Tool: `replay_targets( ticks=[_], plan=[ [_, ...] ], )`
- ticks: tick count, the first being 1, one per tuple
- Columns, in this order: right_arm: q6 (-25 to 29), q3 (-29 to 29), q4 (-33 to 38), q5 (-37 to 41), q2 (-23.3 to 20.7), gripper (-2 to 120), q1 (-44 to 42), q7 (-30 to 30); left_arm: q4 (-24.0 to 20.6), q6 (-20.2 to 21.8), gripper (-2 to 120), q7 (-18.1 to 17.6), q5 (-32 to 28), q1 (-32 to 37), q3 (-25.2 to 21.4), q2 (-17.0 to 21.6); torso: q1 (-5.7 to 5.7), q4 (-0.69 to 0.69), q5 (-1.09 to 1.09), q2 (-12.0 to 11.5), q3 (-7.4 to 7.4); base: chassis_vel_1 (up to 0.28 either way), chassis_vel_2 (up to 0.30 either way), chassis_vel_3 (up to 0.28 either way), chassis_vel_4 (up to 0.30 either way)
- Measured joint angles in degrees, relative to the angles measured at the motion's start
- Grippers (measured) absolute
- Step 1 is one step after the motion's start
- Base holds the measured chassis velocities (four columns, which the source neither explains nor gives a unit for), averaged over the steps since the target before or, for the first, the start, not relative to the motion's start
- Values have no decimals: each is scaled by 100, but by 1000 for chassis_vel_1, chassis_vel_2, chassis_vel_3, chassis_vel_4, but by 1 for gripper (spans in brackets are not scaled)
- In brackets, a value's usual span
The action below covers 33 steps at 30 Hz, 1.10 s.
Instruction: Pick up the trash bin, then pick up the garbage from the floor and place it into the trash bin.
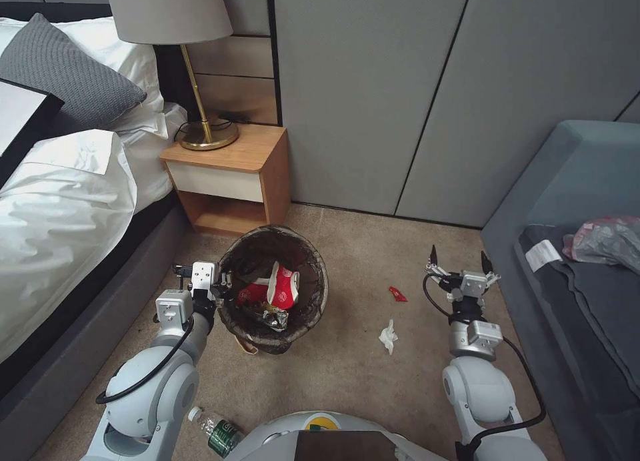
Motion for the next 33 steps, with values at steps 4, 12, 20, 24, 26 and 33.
replay_targets(
  ticks=[4,12,20,24,26,33],
  plan=[
    [-2113,-339,262,1257,-727,100,405,448,-4,0,0,-5,-10,-1,-16,18,0,-2,1,0,-1,0,0,0,0],
    [-4039,-1516,-595,4597,-2677,100,1880,1150,-28,-1,0,-83,-18,23,-45,-36,0,1,6,0,1,0,0,0,0],
    [-3994,-2445,-1922,5323,-2767,100,2852,498,-40,-1,0,-79,-4,45,-68,-81,0,0,0,0,1,0,0,0,0],
    [-3968,-2685,-2491,5352,-2596,100,3119,461,-40,1,0,-74,2,43,-71,-83,0,0,1,0,1,0,0,0,0],
    [-3951,-2801,-2837,5275,-2468,100,3230,422,-26,2,0,-67,0,35,-74,-82,0,-1,2,0,0,0,0,0,0],
    [-3928,-2868,-3331,4778,-2266,100,3225,232,16,1,0,-58,-3,17,-85,-70,0,-1,0,0,0,0,0,0,0]
  ],
)
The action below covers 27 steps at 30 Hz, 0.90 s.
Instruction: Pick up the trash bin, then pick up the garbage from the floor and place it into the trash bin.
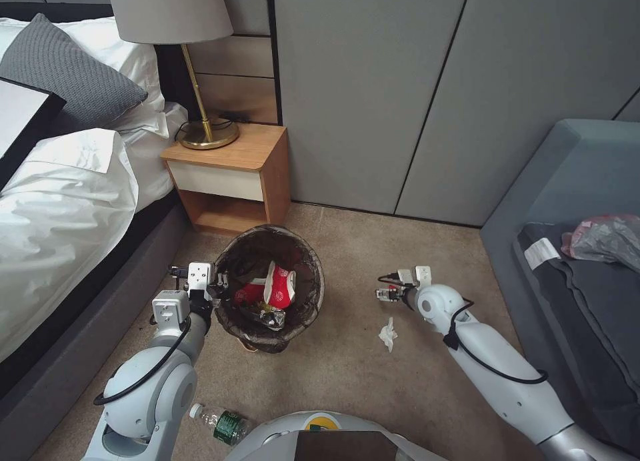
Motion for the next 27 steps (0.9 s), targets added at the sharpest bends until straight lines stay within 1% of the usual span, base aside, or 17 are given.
replay_targets(
  ticks=[4,13,21,24,27],
  plan=[
    [9,75,-57,-196,48,100,-158,3,26,-1,0,8,-7,-14,-4,15,0,-1,0,0,0,0,0,0,0],
    [18,161,58,-200,130,100,-424,122,44,0,0,14,-13,-60,33,22,0,-1,0,0,0,0,0,0,0],
    [21,173,56,-201,190,100,-469,141,46,0,0,15,-13,-60,38,31,0,0,-2,1,0,0,0,0,0],
    [22,171,38,-207,278,100,-515,138,45,0,0,16,-16,-60,35,51,0,0,2,1,0,0,0,0,0],
    [24,156,2,-244,397,100,-541,138,48,0,0,17,-17,-61,30,58,0,0,-2,1,0,0,0,0,0]
  ],
)
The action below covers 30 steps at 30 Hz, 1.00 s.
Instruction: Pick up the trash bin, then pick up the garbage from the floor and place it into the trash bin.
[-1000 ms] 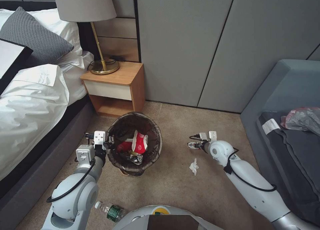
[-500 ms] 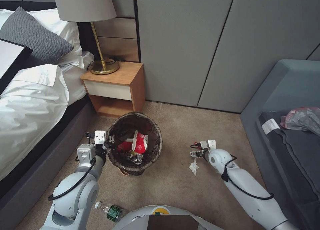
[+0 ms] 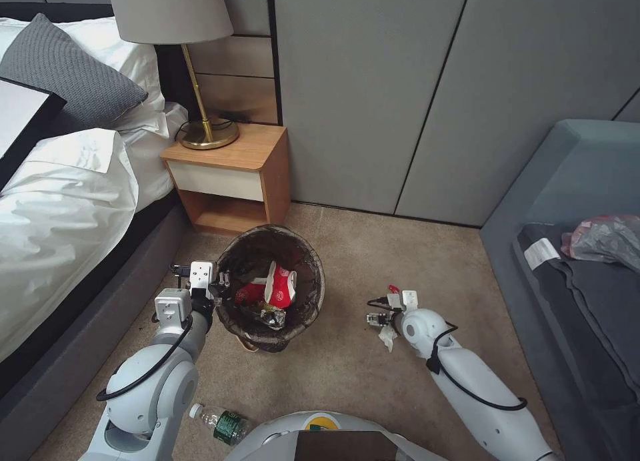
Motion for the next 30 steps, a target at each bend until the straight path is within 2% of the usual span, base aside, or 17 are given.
replay_targets(
  ticks=[6,20,22,24,26,29,30],
  plan=[
    [4,-3,-229,-242,411,100,-86,-26,3,4,0,5,-2,-3,-7,2,0,1,2,0,0,0,0,0,0],
    [36,262,-555,-752,471,100,-429,-152,27,-3,0,31,10,-22,-8,-33,0,0,2,0,0,0,0,0,0],
    [93,257,-590,-776,501,98,-397,-165,28,-4,0,35,12,-25,-8,-33,0,0,2,0,0,0,0,0,0],
    [179,241,-631,-815,559,88,-343,-224,28,-5,0,43,12,-26,-23,-30,0,1,2,0,0,0,0,0,0],
    [196,234,-632,-847,570,85,-334,-248,28,-5,0,44,12,-26,-35,-28,0,1,2,0,0,0,0,0,0],
    [224,224,-611,-880,575,70,-341,-310,28,-8,0,48,13,-22,-52,-29,0,-2,-2,0,0,0,0,0,0],
    [224,224,-611,-880,575,70,-341,-310,28,-8,0,48,13,-22,-52,-29,0,-2,-2,0,0,0,0,0,0]
  ],
)
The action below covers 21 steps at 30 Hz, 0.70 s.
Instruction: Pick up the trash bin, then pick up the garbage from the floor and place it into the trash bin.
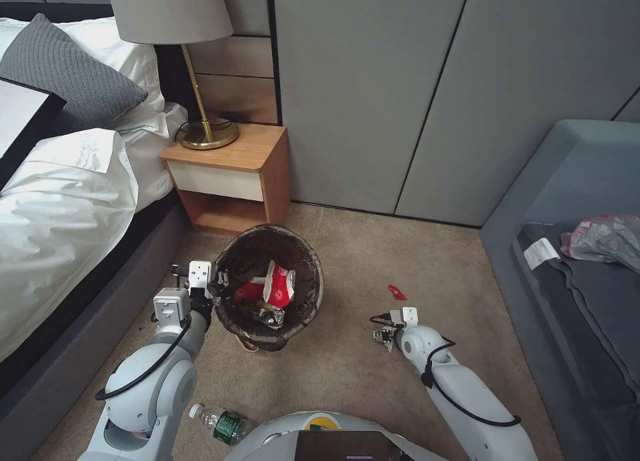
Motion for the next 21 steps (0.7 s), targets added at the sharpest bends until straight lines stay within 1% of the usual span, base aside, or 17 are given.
replay_targets(
  ticks=[1,2,3,4,6,7,11,12,15,16,18,21],
  plan=[
    [3,-1,21,-5,-10,65,-10,-24,0,-1,0,2,1,0,-1,-1,0,-1,-1,0,0,0,0,0,0],
    [5,-13,44,-7,-12,59,-23,-45,1,-3,0,3,4,-2,-1,-5,0,1,2,0,0,0,0,0,0],
    [5,-13,44,-7,-12,59,-23,-45,1,-3,0,3,4,-2,-1,-5,0,1,2,0,0,0,0,0,0],
    [9,-15,71,-7,-20,53,-38,-70,1,-3,0,4,6,-7,-1,-10,0,3,5,0,0,0,0,0,0],
    [15,-13,101,-12,-29,44,-60,-85,5,-3,0,4,7,-12,3,-15,0,4,4,0,0,0,0,0,0],
    [15,-13,101,-12,-29,44,-60,-85,5,-3,0,4,7,-12,3,-15,0,4,4,0,0,0,0,0,0],
    [19,-1,120,-8,-24,25,-96,-84,10,-3,0,9,7,-26,4,-16,0,3,4,0,0,0,0,0,0],
    [19,-1,120,-8,-24,25,-96,-84,10,-3,0,9,7,-26,4,-16,0,3,4,0,0,0,0,0,0],
    [20,1,135,-6,-18,12,-107,-75,15,-3,0,10,5,-40,9,-16,0,2,5,0,0,0,0,0,0],
    [20,1,135,-6,-18,12,-107,-75,15,-3,0,10,5,-40,9,-16,0,2,5,0,0,0,0,0,0],
    [20,1,168,2,-32,0,-110,-57,22,-3,0,12,5,-46,14,-16,0,3,7,0,0,0,0,0,0],
    [19,20,226,29,-68,0,-114,-30,23,1,0,12,4,-50,14,-16,0,2,6,0,0,0,0,0,0]
  ],
)
